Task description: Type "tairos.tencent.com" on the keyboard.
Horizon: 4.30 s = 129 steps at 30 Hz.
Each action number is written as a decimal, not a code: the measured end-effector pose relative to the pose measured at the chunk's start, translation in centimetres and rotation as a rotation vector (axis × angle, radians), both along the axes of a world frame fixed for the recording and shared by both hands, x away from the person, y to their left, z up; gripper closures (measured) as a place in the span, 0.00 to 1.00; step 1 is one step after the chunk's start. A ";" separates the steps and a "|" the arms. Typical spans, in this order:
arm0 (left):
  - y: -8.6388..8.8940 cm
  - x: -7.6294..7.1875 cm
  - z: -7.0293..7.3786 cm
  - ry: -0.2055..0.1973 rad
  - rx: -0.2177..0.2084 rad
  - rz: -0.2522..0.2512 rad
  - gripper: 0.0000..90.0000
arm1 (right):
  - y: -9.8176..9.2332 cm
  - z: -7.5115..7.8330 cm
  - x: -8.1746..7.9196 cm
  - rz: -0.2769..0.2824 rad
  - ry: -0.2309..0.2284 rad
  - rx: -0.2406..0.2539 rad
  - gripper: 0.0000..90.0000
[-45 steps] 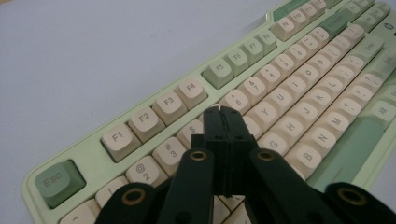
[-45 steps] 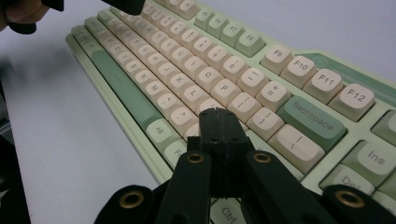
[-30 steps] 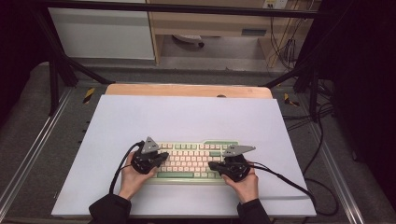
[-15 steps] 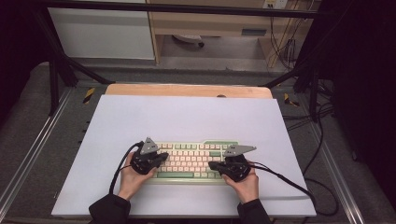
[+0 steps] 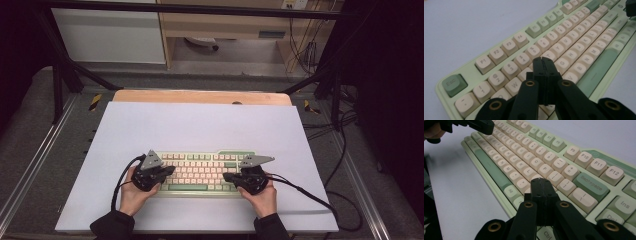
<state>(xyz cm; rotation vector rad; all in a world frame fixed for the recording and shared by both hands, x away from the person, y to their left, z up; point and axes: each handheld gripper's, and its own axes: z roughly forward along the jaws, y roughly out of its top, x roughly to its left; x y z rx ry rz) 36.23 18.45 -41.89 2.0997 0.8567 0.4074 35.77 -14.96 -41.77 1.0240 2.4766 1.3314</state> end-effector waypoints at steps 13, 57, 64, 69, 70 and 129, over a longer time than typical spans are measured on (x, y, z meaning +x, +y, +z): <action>2.1 -0.9 0.0 -0.005 -0.016 0.029 1.00 | 0.3 0.1 0.2 -0.003 0.003 0.013 1.00; 3.4 -1.3 -0.4 0.008 -0.033 0.043 1.00 | 5.9 -0.6 3.7 -0.038 0.010 -0.046 1.00; 3.3 -1.3 -0.4 0.008 -0.032 0.042 1.00 | 6.1 -1.1 3.7 -0.036 0.016 -0.057 1.00; 3.4 -1.3 -0.4 0.008 -0.032 0.042 1.00 | 6.2 -1.4 3.7 -0.038 0.022 -0.068 1.00; 3.4 -1.3 -0.4 0.007 -0.031 0.042 1.00 | 6.2 -1.5 3.7 -0.034 0.018 -0.065 1.00; 1.3 0.0 -0.9 0.021 -0.003 0.036 1.00 | -0.5 0.0 0.5 -0.024 0.019 -0.021 1.00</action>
